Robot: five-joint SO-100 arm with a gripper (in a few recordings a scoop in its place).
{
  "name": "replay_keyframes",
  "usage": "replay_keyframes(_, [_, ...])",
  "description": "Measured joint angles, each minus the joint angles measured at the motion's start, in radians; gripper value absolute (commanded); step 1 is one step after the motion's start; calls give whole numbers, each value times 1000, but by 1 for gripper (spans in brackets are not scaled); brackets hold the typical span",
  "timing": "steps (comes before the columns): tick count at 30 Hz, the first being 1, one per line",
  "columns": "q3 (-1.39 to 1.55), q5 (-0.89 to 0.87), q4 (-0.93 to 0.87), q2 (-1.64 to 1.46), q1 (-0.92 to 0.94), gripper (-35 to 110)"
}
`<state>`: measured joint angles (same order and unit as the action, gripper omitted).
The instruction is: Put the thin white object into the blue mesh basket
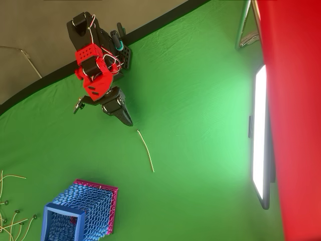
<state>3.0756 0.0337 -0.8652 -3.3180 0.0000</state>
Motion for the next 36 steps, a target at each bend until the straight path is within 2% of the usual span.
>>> replay_keyframes(36, [0, 29, 0, 0, -25, 1])
